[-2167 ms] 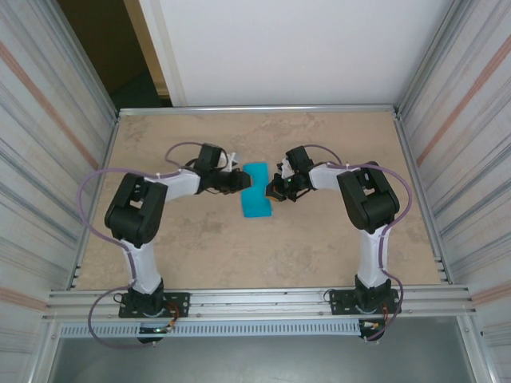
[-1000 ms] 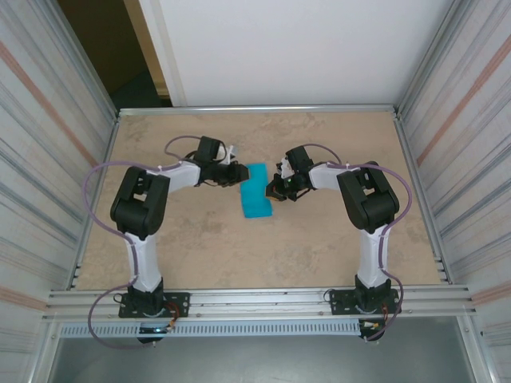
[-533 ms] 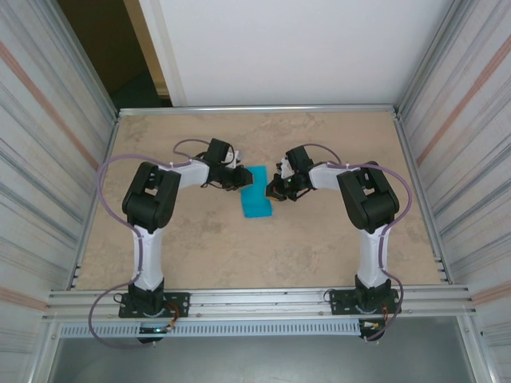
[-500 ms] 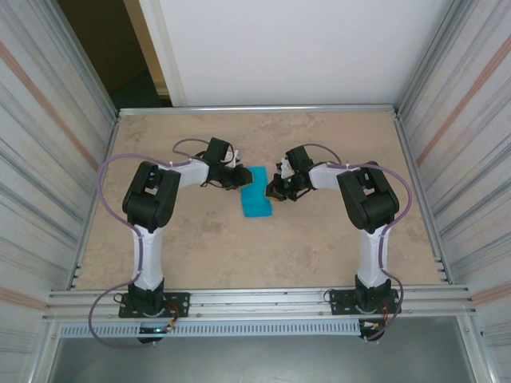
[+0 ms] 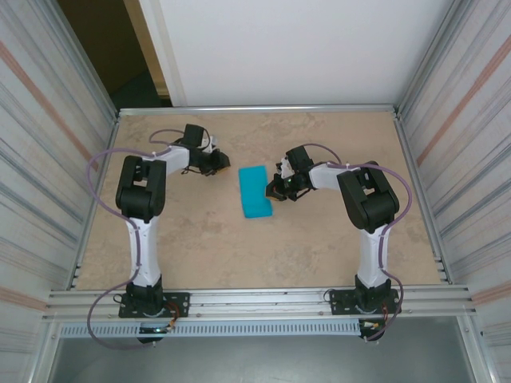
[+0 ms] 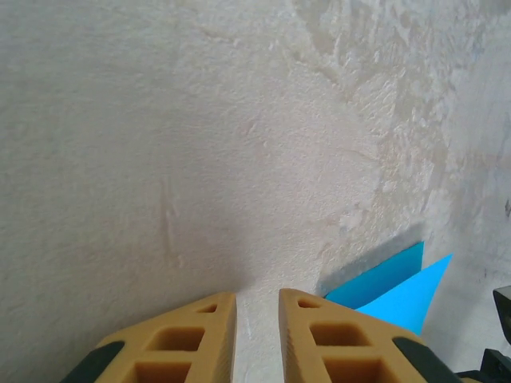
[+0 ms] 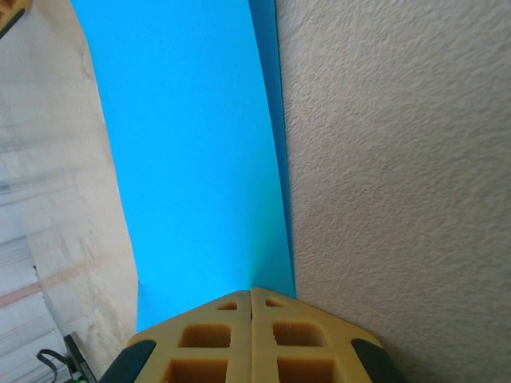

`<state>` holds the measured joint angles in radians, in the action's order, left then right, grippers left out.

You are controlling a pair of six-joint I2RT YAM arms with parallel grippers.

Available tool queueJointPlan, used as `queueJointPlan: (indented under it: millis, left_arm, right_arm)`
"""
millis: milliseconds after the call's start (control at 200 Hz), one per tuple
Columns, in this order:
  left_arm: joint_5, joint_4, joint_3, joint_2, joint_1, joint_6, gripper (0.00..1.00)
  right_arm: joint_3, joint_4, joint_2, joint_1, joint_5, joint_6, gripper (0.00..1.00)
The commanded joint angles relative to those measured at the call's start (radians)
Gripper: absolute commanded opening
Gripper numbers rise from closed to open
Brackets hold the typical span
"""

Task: Fold a paper plane with a square sheet of paper (pick it up from the middle)
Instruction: First fold the square sheet of paper in half at the center of the table.

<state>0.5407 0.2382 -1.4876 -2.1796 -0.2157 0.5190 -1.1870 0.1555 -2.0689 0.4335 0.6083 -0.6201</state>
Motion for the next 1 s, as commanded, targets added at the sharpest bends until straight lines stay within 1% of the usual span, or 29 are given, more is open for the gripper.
queueJointPlan:
  millis: [0,120,210,351,396,446,546,671,762,892,997]
  left_arm:
    - [0.022,-0.005,0.042,0.111,-0.046,0.0,0.22]
    - [0.05,-0.123,0.159,0.168,-0.098,0.076,0.22]
    - [0.06,-0.161,0.186,0.16,-0.137,0.1,0.22]
    - [0.046,-0.113,0.122,0.1,-0.172,0.08,0.22]
    - [0.031,-0.087,0.094,0.09,-0.177,0.067,0.22]
    - [-0.002,-0.048,0.058,0.04,-0.177,0.055,0.22]
    - [-0.053,0.01,-0.007,-0.01,-0.163,0.038,0.22]
    - [-0.054,0.023,-0.048,-0.07,-0.118,0.048,0.22]
    - [-0.063,0.049,-0.074,-0.102,-0.069,0.044,0.22]
    - [-0.069,0.088,-0.118,-0.124,-0.005,0.025,0.23]
    - [-0.057,0.14,-0.158,-0.099,0.015,-0.016,0.23]
  right_arm:
    - [0.103,0.283,-0.187,-0.03,-0.357,0.034,0.0]
    - [0.102,0.282,-0.189,-0.031,-0.358,0.032,0.0]
    - [0.103,0.279,-0.194,-0.03,-0.358,0.032,0.0]
    - [0.104,0.279,-0.193,-0.03,-0.359,0.034,0.0]
    - [0.105,0.279,-0.194,-0.029,-0.36,0.034,0.0]
    - [0.107,0.279,-0.192,-0.031,-0.36,0.034,0.0]
    - [0.111,0.278,-0.195,-0.031,-0.364,0.036,0.0]
    - [0.112,0.277,-0.197,-0.035,-0.366,0.04,0.0]
    - [0.111,0.279,-0.193,-0.036,-0.364,0.039,0.0]
    - [0.11,0.279,-0.193,-0.035,-0.36,0.04,0.0]
    - [0.112,0.276,-0.188,-0.032,-0.354,0.034,0.0]
